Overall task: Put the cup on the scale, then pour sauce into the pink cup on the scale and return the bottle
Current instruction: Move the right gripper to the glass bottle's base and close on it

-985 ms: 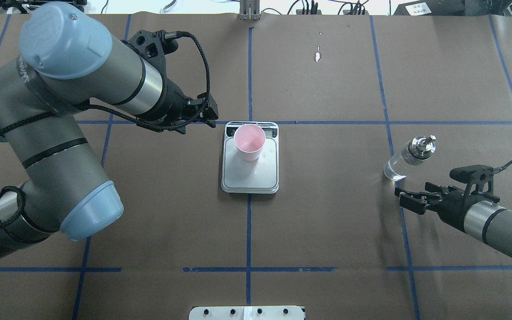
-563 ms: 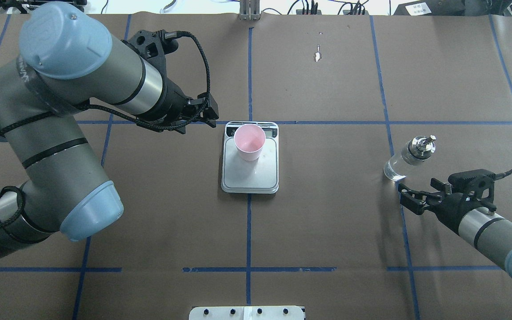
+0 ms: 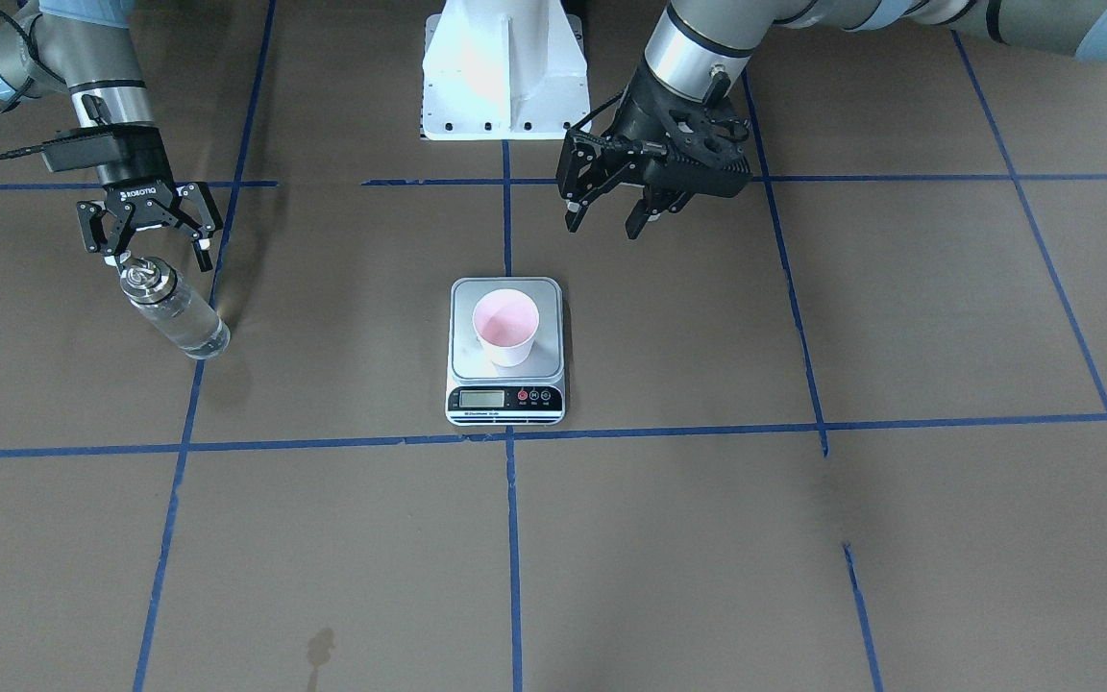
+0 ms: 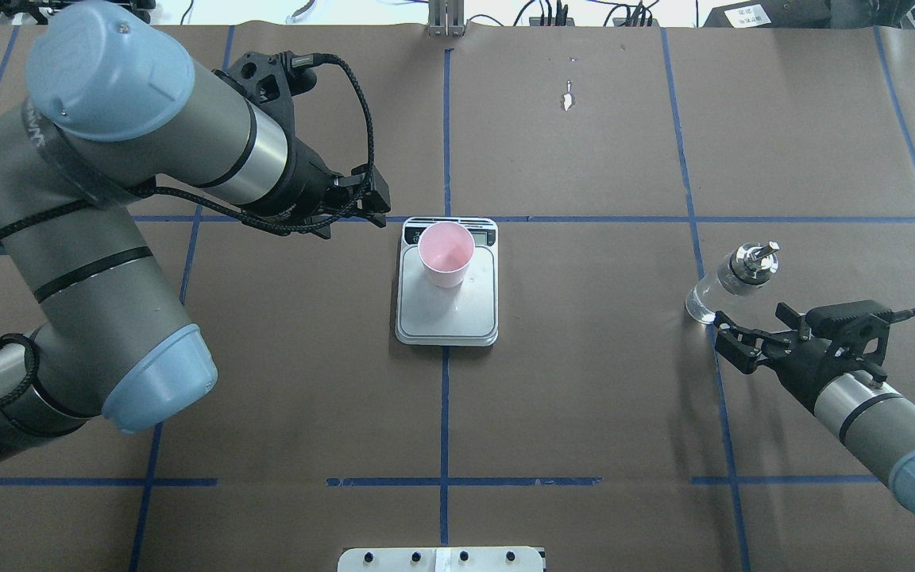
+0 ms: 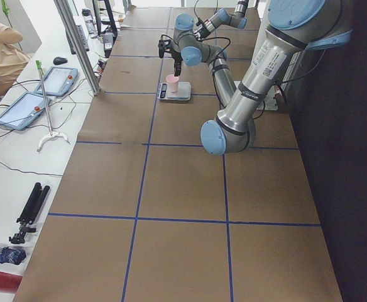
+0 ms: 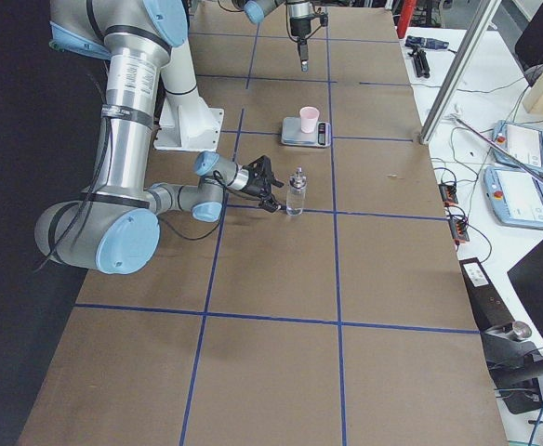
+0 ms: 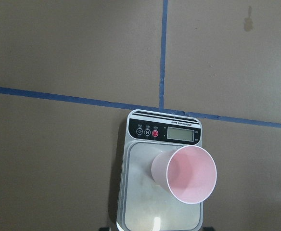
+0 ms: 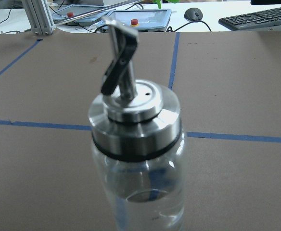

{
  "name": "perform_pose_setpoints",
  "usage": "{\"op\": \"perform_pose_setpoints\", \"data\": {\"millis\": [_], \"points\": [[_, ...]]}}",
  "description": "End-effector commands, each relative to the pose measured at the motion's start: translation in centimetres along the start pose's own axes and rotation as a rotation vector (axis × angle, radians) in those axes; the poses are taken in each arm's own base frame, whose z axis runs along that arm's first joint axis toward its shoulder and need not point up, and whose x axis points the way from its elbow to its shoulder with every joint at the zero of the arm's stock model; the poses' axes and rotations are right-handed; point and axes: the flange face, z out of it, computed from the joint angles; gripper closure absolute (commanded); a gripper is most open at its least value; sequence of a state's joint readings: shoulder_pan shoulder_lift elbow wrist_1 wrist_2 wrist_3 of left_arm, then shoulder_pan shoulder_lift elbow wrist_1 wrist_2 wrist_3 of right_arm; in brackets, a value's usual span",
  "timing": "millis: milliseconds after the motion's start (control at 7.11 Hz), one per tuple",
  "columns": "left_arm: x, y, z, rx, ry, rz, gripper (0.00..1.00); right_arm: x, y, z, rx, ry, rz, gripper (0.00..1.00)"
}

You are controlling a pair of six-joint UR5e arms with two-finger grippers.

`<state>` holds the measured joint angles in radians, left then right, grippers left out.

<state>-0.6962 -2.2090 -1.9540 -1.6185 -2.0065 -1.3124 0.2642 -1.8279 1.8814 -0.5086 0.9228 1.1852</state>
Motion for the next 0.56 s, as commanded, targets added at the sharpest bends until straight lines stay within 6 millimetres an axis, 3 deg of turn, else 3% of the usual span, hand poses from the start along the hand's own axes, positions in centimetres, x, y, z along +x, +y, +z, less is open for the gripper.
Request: {"op": "perform_pose_setpoints", "data": {"millis": [0,422], "points": [[0.0,0.0,-0.3,0.003,0.004,0.001,0.28,-1.2,-0.4,0.3,0.025,-0.011,0.015,0.01],[0.1,0.0,-0.3,0.003,0.005,0.001,0.28,-0.9,0.7,1.4,0.015,0.005,-0.001,0.01]]}}
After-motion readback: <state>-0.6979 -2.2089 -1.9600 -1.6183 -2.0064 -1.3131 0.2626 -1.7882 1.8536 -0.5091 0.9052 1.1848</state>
